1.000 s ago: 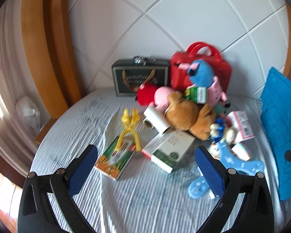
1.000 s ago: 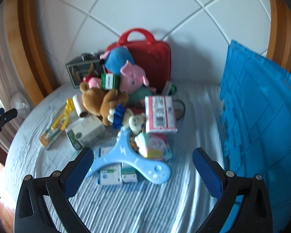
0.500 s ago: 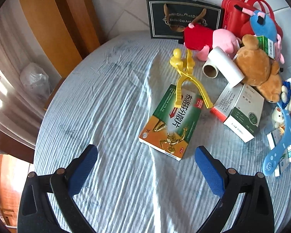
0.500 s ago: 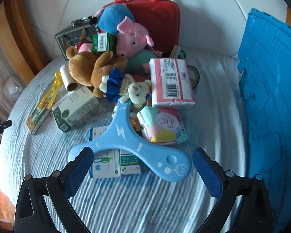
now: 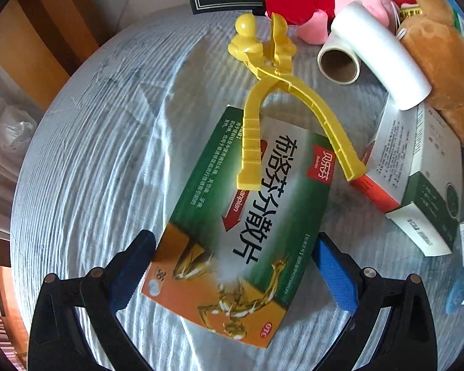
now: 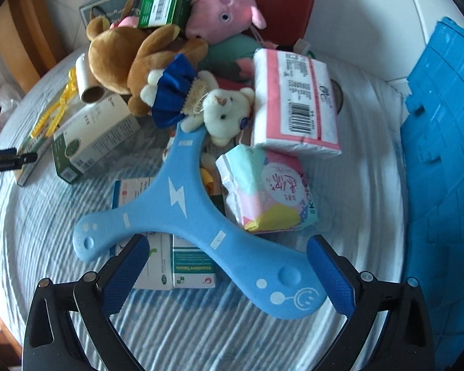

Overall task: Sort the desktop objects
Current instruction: 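Grasp the green-and-orange medicine box with the left tool while the right tool grasps the blue boomerang toy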

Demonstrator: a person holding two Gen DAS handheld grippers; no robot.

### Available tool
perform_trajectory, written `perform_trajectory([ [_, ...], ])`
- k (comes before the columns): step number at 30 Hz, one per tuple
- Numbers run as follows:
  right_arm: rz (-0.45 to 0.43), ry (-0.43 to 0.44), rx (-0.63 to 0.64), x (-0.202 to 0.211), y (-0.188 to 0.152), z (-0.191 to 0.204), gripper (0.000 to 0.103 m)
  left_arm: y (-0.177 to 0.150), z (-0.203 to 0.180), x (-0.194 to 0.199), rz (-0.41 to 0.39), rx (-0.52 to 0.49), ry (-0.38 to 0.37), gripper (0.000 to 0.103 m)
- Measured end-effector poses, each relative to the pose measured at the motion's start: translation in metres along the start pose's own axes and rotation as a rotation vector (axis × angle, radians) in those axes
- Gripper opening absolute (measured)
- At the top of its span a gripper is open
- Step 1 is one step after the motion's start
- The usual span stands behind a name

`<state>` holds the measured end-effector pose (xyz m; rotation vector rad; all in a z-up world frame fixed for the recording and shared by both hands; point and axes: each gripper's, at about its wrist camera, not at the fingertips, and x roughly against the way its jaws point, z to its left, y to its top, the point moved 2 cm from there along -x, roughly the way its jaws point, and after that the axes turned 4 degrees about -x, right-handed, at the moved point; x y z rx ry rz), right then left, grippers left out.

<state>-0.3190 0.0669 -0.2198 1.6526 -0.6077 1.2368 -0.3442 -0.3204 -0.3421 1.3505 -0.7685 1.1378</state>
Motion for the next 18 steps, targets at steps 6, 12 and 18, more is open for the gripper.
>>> perform_trajectory([
  [6,0.022,-0.028,0.087,-0.02,0.002,0.011,0.103,-0.004,0.002,0.002,-0.036,0.092,-0.016,0.1],
  [12,0.026,-0.066,0.187,-0.036,0.006,0.028,0.103,-0.053,0.005,0.023,-0.015,0.197,0.026,0.096],
  [18,-0.019,-0.076,0.268,-0.023,0.005,0.047,0.066,-0.127,0.001,0.053,0.024,0.264,0.007,0.091],
])
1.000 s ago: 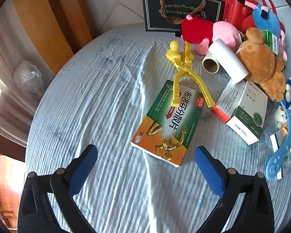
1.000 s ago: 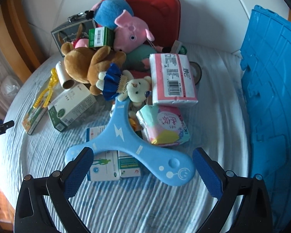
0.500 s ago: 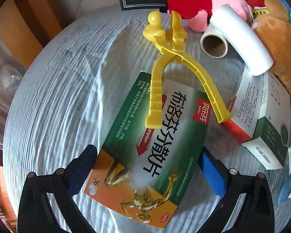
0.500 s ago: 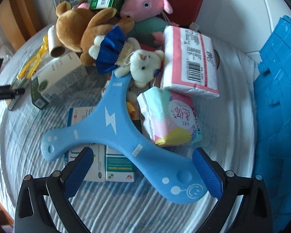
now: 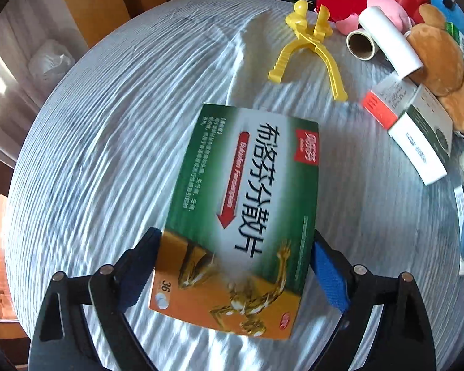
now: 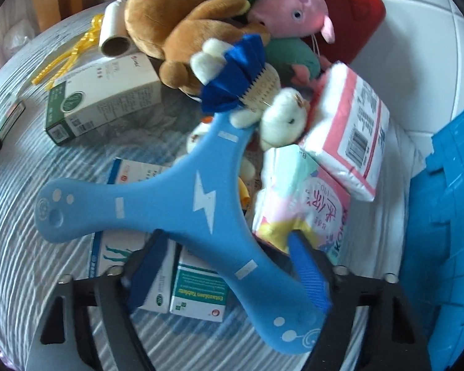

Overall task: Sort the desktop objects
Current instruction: 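Grasp the green-and-orange medicine box with the left tool while the right tool grasps the blue boomerang toy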

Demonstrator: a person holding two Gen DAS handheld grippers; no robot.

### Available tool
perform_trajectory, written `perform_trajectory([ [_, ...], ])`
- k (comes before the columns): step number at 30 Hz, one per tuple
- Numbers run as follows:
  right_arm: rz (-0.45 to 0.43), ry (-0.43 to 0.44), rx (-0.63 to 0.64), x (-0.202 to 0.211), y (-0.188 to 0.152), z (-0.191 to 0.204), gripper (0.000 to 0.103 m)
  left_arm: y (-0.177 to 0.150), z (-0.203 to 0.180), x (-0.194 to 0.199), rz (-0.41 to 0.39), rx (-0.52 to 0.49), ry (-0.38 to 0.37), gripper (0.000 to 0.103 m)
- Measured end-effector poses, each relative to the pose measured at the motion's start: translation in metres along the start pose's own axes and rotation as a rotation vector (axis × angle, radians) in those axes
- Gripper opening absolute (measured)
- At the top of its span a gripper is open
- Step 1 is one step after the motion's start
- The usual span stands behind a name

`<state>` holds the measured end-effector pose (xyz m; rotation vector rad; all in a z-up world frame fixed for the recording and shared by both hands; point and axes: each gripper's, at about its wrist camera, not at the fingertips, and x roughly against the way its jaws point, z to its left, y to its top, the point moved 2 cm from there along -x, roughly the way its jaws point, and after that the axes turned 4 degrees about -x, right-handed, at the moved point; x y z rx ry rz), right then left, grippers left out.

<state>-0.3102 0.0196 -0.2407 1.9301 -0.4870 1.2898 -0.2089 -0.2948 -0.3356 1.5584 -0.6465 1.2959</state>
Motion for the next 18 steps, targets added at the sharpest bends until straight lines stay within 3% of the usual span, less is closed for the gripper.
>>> perform_trajectory([
  [6,0.022,0.046,0.05,-0.01,0.009,0.011,0.067,-0.033,0.001,0.013,-0.003,0.04,-0.011,0.091],
  [9,0.035,0.092,0.044,-0.018,0.018,0.011,0.069,-0.026,0.007,0.011,-0.006,0.041,0.003,0.091],
  [14,0.029,0.09,0.054,-0.015,0.022,0.01,0.068,0.001,-0.002,0.027,-0.091,0.01,0.029,0.091],
  [16,0.03,0.096,0.063,-0.013,0.019,0.012,0.076,0.014,0.004,0.015,-0.08,-0.024,0.039,0.091],
  [17,0.027,0.091,0.07,-0.012,0.017,0.013,0.085,0.02,0.004,0.008,-0.071,-0.037,0.046,0.091],
  [18,0.027,0.084,0.078,-0.012,0.016,0.014,0.086,0.024,0.003,0.001,-0.055,-0.046,0.057,0.091],
])
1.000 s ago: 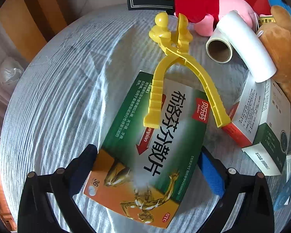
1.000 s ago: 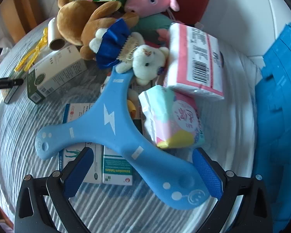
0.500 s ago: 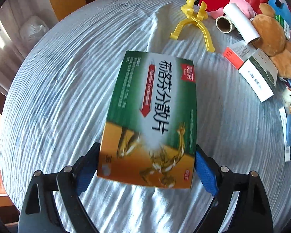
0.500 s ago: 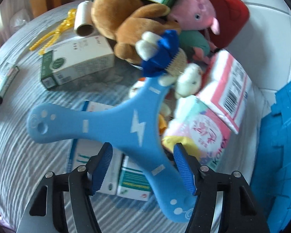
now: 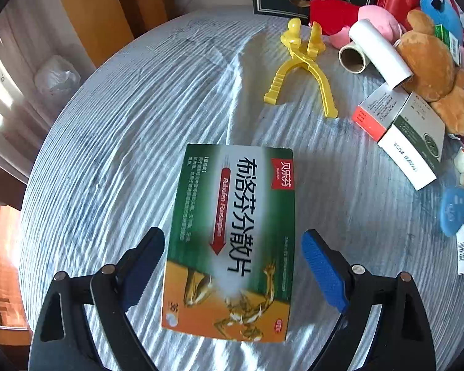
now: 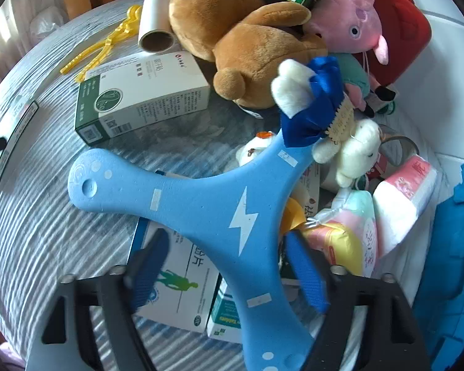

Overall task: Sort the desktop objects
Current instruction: 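Grasp the green-and-orange medicine box with the left tool while the right tool grasps the blue boomerang toy, then carry the medicine box and blue toy in both tools over the crate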

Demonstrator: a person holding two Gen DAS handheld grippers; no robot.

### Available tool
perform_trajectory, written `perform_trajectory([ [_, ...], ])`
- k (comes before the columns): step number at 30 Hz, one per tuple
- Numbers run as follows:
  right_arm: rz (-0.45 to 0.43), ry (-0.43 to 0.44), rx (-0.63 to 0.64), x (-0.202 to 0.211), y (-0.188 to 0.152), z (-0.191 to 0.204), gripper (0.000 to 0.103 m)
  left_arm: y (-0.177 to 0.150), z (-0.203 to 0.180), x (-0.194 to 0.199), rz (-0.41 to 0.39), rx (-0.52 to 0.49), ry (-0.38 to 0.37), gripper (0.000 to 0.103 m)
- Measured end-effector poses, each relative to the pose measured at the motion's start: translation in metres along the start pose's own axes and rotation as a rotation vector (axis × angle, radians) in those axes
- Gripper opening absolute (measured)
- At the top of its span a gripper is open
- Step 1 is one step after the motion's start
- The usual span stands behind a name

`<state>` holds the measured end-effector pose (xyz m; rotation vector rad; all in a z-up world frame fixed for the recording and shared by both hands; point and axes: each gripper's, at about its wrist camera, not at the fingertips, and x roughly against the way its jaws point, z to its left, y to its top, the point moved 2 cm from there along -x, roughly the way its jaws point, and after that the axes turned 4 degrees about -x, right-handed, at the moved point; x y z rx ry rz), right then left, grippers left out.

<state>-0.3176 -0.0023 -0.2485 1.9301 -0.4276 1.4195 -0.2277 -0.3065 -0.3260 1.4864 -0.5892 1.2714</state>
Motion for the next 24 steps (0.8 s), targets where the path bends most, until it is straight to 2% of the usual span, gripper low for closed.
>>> perform_trajectory([
  [2,0.001,-0.023,0.015,-0.001,-0.001,0.0,0.086,0.007,0.005,-0.015,0.032,0.007,0.012,0.091],
  [4,0.007,-0.036,0.009,-0.004,-0.001,-0.003,0.082,0.009,0.006,-0.022,0.029,0.036,-0.011,0.092],
  [6,0.017,-0.033,-0.009,-0.007,0.0,-0.007,0.056,0.007,0.012,-0.024,0.032,0.086,-0.055,0.089],
  [8,0.006,-0.041,-0.02,-0.007,0.0,-0.007,0.049,0.005,0.014,-0.023,0.022,0.104,-0.062,0.089],
  [11,-0.041,-0.002,-0.045,0.007,-0.001,-0.005,0.046,0.0,0.011,-0.017,0.013,0.109,-0.064,0.088],
  [14,-0.108,0.002,-0.045,0.03,-0.008,0.003,0.044,-0.005,0.005,0.0,-0.027,0.099,-0.066,0.088],
  [19,-0.214,-0.013,-0.026,0.078,-0.027,0.037,0.039,-0.012,-0.004,0.042,-0.111,0.069,-0.068,0.088],
  [24,-0.279,-0.035,-0.034,0.105,-0.043,0.035,0.032,-0.031,-0.01,0.092,-0.201,0.054,-0.081,0.088],
])
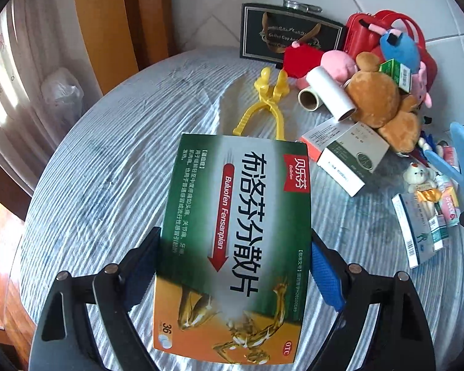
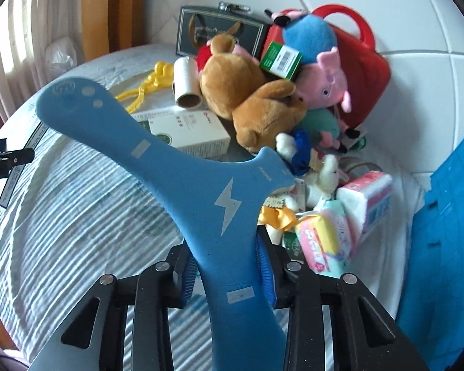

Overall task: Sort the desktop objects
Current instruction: 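Carry the medicine box and blue toy in both tools over the crate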

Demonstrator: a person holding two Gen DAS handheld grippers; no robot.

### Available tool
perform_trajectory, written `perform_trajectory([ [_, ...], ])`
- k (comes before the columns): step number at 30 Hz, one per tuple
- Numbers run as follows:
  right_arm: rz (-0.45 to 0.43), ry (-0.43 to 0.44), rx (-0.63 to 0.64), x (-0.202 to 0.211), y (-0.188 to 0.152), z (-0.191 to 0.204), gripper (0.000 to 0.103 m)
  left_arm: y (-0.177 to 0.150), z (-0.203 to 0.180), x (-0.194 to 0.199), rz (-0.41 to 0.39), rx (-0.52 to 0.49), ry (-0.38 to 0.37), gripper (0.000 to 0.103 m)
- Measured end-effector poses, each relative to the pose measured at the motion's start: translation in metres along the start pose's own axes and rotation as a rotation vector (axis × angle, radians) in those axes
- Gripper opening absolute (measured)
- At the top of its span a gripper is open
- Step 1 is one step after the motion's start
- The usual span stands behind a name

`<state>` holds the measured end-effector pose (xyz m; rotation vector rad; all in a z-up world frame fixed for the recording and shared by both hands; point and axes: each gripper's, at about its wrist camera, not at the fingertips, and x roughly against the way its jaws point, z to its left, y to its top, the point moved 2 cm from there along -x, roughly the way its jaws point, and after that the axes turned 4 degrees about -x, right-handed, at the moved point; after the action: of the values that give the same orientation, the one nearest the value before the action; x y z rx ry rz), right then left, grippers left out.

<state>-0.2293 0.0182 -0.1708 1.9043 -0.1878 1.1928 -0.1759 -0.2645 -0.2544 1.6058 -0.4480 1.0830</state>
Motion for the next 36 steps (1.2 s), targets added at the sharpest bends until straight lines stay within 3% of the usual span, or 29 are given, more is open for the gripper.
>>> perform_trajectory([
  [9,-0.203,-0.088,0.033,0.08,0.0,0.007,0.032,-0.005,-0.024,0.085,-0.148,-0.058,-0.018,0.088],
  [17,-0.356,-0.213,-0.038,0.166,0.006,-0.033,0.032,0.012,-0.082,0.151,-0.291,-0.136,-0.107,0.088],
  [27,-0.454,-0.41,-0.191,0.271,-0.01,-0.148,0.032,0.052,-0.238,0.229,-0.478,-0.306,-0.331,0.088],
  [36,-0.383,-0.559,-0.293,0.315,-0.039,-0.283,0.032,0.075,-0.408,0.296,-0.565,-0.446,-0.517,0.088],
])
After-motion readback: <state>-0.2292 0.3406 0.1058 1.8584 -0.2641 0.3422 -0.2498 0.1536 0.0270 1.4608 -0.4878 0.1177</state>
